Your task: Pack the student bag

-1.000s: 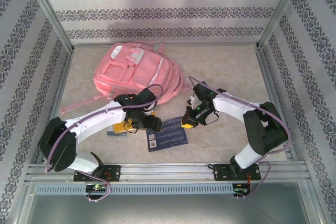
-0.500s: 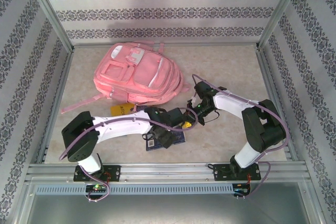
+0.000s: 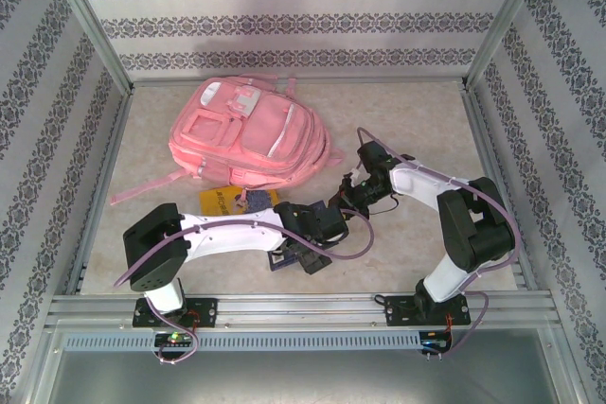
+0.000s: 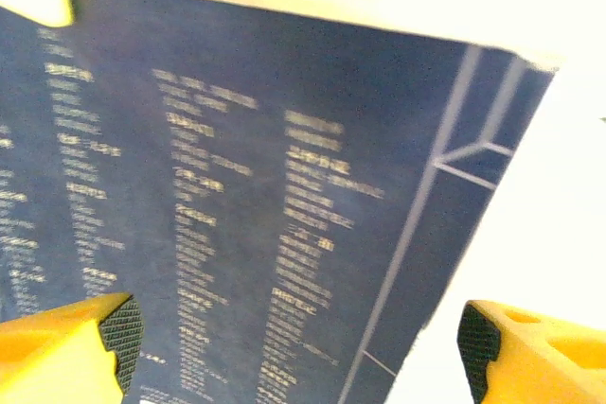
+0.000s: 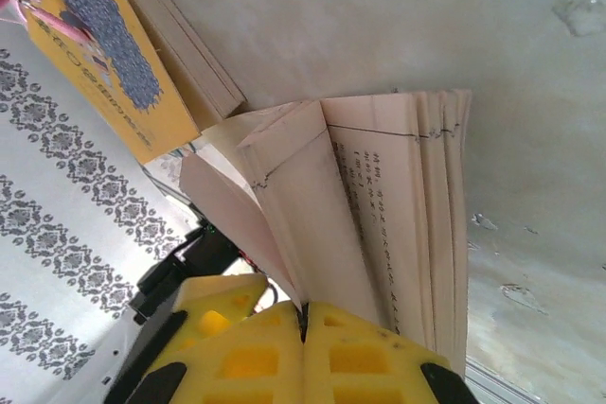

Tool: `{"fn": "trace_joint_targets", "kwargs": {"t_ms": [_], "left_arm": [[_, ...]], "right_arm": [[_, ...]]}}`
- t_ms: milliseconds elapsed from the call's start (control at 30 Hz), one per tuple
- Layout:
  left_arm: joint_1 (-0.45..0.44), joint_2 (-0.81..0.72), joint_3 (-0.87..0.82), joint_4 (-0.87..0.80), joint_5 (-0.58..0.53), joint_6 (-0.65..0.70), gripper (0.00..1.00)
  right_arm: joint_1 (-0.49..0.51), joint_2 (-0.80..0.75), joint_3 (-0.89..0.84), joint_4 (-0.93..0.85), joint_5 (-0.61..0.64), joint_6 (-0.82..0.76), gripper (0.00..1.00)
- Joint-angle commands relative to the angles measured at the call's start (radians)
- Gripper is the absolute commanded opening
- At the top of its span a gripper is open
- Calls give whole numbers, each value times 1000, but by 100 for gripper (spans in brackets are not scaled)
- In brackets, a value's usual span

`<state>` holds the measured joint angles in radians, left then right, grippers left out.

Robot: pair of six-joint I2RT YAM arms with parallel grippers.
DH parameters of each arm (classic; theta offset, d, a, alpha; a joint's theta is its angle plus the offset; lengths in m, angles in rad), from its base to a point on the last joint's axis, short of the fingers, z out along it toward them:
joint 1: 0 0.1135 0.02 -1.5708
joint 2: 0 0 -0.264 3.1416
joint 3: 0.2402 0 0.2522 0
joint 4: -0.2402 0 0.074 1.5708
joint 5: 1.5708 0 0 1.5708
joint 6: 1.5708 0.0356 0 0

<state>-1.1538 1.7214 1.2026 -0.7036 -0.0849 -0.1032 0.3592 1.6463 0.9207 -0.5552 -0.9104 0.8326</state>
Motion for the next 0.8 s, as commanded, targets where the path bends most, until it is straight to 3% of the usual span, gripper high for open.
{"fn": "trace_joint_targets", "kwargs": {"t_ms": [0, 100, 267, 333, 400, 500, 600, 633, 700, 767], "left_arm": [[-15, 7, -4, 21, 66, 23, 85], [-15, 42, 17, -13, -36, -3, 85], [-16, 93, 40, -66, -301, -34, 78], [-16, 100, 48, -86, -385, -48, 69], [-15, 97, 51, -99, -433, -50, 53], [-15, 62, 51, -102, -429, -48, 28], [-15, 2, 39, -88, -384, -40, 13], [-15, -17, 36, -87, -375, -38, 10], [-15, -65, 31, -83, -348, -30, 4], [-12, -106, 39, -88, -318, -20, 1]], "right_arm": [[-10, 6, -14, 38, -30, 43, 0], [-10, 1, -20, 57, -40, 64, 0], [-11, -29, -41, 80, -55, 93, 0], [-11, -39, -50, 83, -59, 97, 0], [-11, -49, -58, 86, -61, 101, 0], [-15, -62, -60, 74, -47, 99, 0], [-28, -92, -43, 34, 7, 82, 0], [-37, -106, -30, 11, 33, 72, 4], [-62, -146, 2, -33, 91, 63, 28], [-90, -197, 31, -59, 150, 70, 42]]}}
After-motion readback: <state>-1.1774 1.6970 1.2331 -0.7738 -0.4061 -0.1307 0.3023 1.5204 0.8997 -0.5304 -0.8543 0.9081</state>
